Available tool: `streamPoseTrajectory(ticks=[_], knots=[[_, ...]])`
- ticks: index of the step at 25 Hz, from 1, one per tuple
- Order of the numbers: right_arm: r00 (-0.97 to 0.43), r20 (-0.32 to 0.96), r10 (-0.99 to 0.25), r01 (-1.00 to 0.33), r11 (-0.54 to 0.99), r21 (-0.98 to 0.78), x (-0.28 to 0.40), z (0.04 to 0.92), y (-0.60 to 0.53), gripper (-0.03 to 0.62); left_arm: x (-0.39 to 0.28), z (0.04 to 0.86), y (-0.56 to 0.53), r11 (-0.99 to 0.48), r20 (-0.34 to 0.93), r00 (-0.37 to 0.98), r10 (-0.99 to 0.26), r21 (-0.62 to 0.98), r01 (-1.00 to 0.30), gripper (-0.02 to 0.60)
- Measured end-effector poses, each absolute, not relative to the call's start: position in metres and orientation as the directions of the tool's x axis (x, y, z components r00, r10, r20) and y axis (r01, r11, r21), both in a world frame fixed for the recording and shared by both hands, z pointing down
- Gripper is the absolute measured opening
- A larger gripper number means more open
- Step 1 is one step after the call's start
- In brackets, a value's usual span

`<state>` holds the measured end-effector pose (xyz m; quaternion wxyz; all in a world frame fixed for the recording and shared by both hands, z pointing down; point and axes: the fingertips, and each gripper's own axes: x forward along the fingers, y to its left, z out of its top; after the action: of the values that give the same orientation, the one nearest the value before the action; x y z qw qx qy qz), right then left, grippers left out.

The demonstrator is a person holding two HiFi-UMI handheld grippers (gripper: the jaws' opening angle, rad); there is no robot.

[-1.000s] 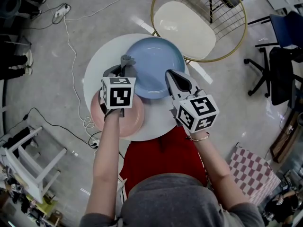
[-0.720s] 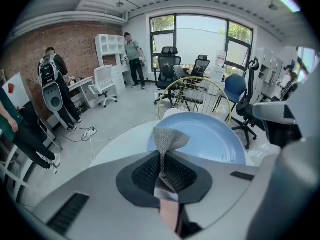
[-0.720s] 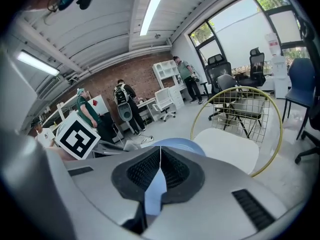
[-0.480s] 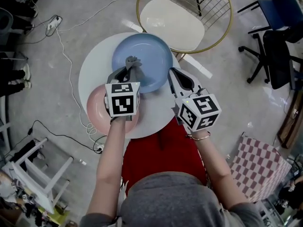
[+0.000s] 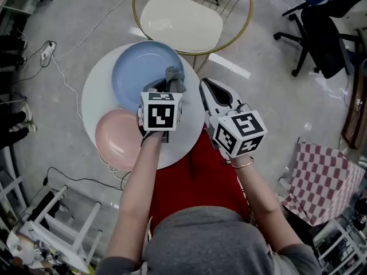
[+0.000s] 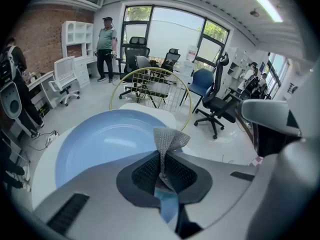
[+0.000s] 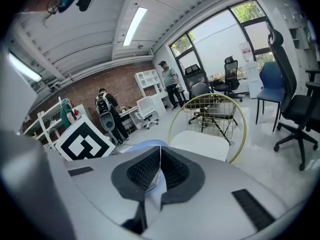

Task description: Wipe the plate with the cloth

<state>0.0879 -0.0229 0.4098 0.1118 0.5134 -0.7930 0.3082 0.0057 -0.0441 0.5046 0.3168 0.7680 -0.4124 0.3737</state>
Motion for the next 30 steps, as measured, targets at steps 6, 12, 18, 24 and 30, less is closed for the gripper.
streamPoseTrajectory(ticks=[6, 12, 18, 24, 30], knots=[[-0.452, 0.507, -0.734, -0.882, 0.281, -0.379, 0.092, 0.420, -0.016, 0.029, 0.009, 0.519, -0.024, -0.501, 0.861, 0.375, -0.343, 0.170, -0.849, 0.034], [-0.512, 0.504, -0.696, -0.853, 0.344, -0.393, 0.058, 0.419, -0.015, 0.029, -0.021, 0.526, -0.007, -0.468, 0.883, 0.351, -0.312, 0.179, -0.866, 0.034], [-0.573, 0.501, -0.649, -0.818, 0.418, -0.394, 0.020, 0.418, -0.019, 0.029, -0.054, 0.528, 0.005, -0.463, 0.900, 0.320, -0.296, 0.158, -0.872, 0.034], [-0.615, 0.505, -0.606, -0.789, 0.475, -0.390, -0.009, 0.418, -0.019, 0.029, -0.087, 0.527, 0.007, -0.423, 0.906, 0.281, -0.315, 0.131, -0.897, 0.034], [-0.641, 0.509, -0.574, -0.767, 0.513, -0.387, -0.028, 0.417, -0.018, 0.029, -0.118, 0.526, 0.002, -0.380, 0.910, 0.236, -0.341, 0.096, -0.920, 0.034]])
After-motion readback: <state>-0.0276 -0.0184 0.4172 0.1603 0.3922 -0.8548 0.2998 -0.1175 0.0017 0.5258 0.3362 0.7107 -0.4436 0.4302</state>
